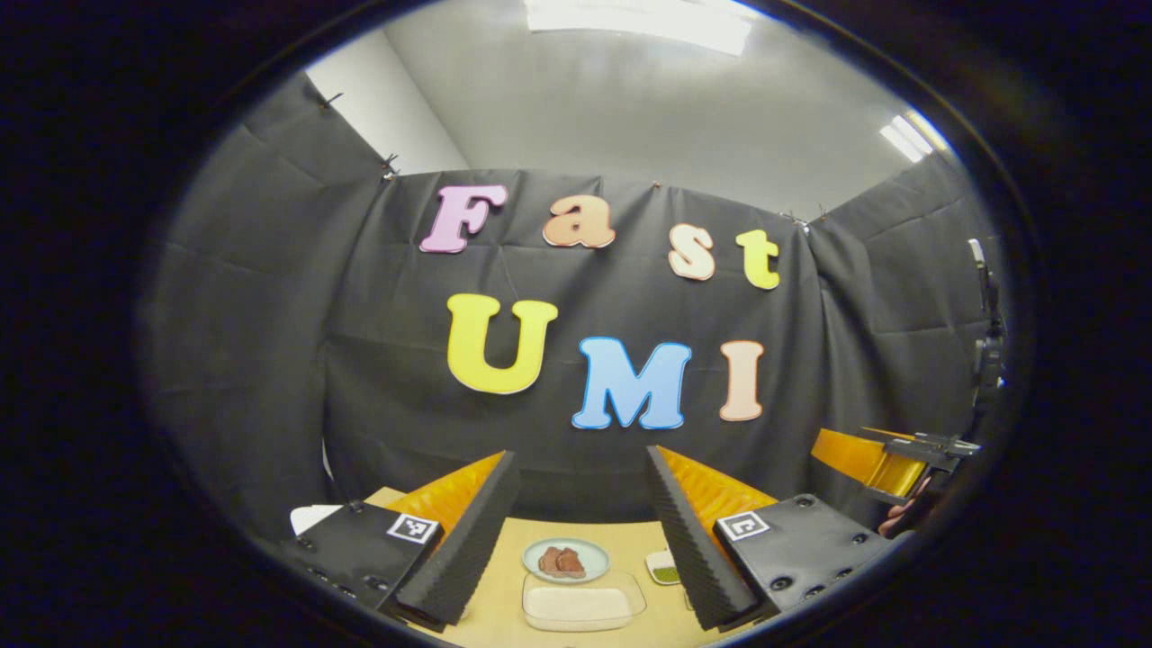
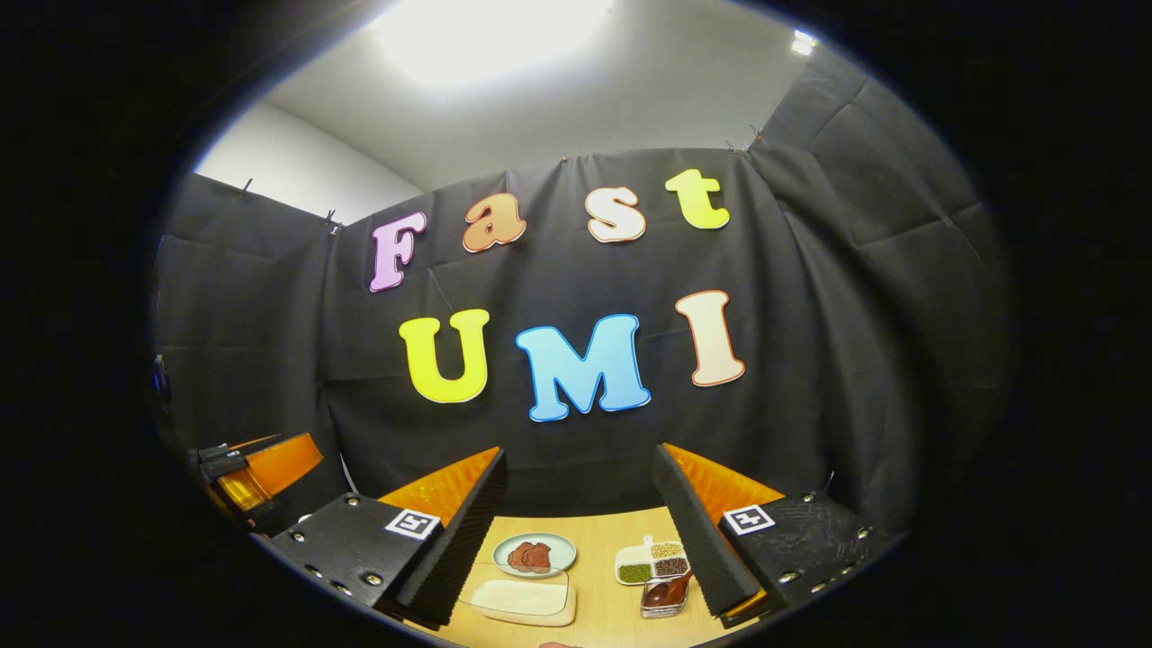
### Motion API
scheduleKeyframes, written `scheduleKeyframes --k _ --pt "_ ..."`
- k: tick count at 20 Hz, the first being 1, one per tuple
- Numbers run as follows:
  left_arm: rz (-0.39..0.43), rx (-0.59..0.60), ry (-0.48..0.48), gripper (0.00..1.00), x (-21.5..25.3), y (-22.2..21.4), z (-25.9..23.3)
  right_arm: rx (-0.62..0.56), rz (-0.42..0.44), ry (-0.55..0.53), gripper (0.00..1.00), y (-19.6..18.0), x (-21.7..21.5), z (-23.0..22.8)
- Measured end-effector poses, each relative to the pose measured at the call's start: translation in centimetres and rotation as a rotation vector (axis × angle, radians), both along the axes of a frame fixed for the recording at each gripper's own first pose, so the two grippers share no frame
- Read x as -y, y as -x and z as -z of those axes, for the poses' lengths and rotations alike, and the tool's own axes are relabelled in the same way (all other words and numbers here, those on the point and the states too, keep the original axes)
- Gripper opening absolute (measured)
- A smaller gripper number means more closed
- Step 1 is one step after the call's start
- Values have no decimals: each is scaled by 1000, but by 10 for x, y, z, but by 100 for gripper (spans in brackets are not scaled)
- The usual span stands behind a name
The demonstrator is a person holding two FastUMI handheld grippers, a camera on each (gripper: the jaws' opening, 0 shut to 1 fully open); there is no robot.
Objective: Close the left gripper, press the button to open the rice cooker; take a wooden spoon from the chopstick holder with the right hand, scoop a spoonful of rice and pour it into the rice cooker, then put the wooden spoon back into the chopstick holder.
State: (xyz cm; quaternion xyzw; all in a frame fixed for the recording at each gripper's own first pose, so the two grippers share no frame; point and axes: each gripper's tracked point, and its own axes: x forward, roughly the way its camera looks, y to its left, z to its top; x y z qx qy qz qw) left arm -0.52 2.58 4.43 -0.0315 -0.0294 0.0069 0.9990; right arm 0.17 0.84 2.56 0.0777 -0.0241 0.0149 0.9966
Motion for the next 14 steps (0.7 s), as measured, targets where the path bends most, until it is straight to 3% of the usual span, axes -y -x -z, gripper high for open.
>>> scheduleKeyframes --k 14 --pt "27 -34 18 96 -27 -2 19 -4 28 56 99 6 -29 9"
